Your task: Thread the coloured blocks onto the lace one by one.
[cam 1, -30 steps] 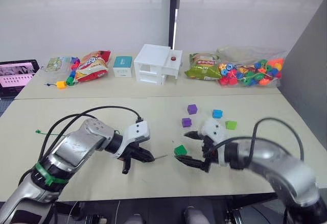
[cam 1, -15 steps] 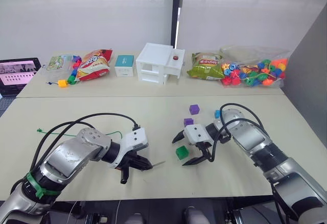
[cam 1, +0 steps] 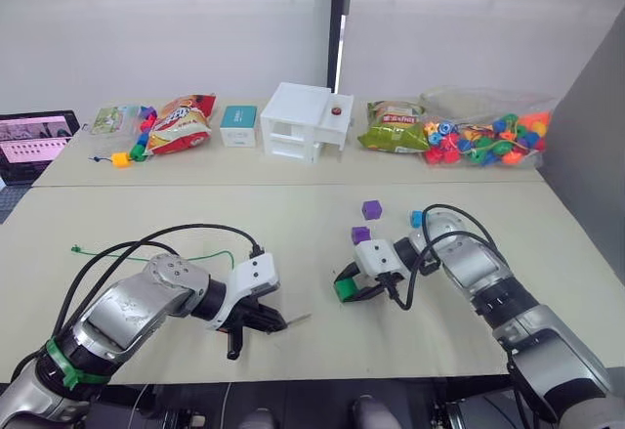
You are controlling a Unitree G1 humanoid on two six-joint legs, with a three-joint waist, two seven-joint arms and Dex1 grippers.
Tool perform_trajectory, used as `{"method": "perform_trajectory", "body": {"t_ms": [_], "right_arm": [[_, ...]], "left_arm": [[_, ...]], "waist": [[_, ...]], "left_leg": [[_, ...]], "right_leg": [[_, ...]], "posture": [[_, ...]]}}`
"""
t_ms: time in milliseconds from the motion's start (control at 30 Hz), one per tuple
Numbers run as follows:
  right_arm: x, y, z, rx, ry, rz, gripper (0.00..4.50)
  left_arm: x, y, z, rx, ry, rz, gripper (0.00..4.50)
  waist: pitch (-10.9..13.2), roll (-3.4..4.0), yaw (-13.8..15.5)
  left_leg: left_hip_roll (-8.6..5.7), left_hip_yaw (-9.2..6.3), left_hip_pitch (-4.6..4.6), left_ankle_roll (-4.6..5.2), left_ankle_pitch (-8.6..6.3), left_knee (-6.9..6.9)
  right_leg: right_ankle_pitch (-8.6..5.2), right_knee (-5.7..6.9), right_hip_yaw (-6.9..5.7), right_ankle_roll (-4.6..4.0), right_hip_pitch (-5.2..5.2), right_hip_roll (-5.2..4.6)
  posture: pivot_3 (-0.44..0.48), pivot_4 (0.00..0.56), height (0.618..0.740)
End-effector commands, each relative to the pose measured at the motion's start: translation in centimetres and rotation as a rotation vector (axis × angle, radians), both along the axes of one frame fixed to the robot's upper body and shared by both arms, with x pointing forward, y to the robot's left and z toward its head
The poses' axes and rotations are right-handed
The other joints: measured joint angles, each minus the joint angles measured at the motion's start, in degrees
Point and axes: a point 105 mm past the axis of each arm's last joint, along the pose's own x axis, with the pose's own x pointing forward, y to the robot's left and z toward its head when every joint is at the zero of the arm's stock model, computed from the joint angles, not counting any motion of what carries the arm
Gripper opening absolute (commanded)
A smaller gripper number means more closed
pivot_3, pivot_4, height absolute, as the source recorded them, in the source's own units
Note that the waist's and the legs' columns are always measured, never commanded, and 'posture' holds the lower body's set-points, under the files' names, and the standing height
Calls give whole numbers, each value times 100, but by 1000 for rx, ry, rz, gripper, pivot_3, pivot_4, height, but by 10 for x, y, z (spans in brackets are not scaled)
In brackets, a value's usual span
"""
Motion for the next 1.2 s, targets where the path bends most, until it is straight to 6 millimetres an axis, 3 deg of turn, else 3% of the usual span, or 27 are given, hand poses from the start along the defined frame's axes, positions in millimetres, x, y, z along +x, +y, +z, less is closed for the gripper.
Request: {"method": "perform_trajectory", "body": {"t_ms": [33,100,333,833,1200], "right_arm": [[-4,7,16,86,-8,-80,1189],[-10,12,19,113,16,-112,1189],[-32,19,-2,81,54,-230,1189],[-35,20,-3,68,49,-290,1189],[-34,21,-3,75,49,-314,1189]], "left_arm": [[8,-6,9,21,-51,-18,0],[11,-8,10,38,-48,-14,0],[28,-21,24,139,-70,-44,0],[30,-30,28,210,-56,-100,0],[29,-26,17,245,-35,-96,0]], "waist": [[0,0,-1],[0,0,-2],[0,0,-7],[0,0,-15],[0,0,-18]], "left_leg": [[0,-1,0,0,0,0],[0,-1,-1,0,0,0],[-3,-3,-5,1,0,4],[-3,-4,-3,1,0,6],[-2,-4,-3,1,0,6]], "right_leg": [[0,2,0,0,-1,1],[0,4,0,0,-2,2],[0,4,-1,0,-2,2],[0,3,0,1,0,4],[0,4,0,1,0,4]], "posture": [[0,150,740],[0,150,740],[0,150,740],[0,150,740],[0,150,740]]}}
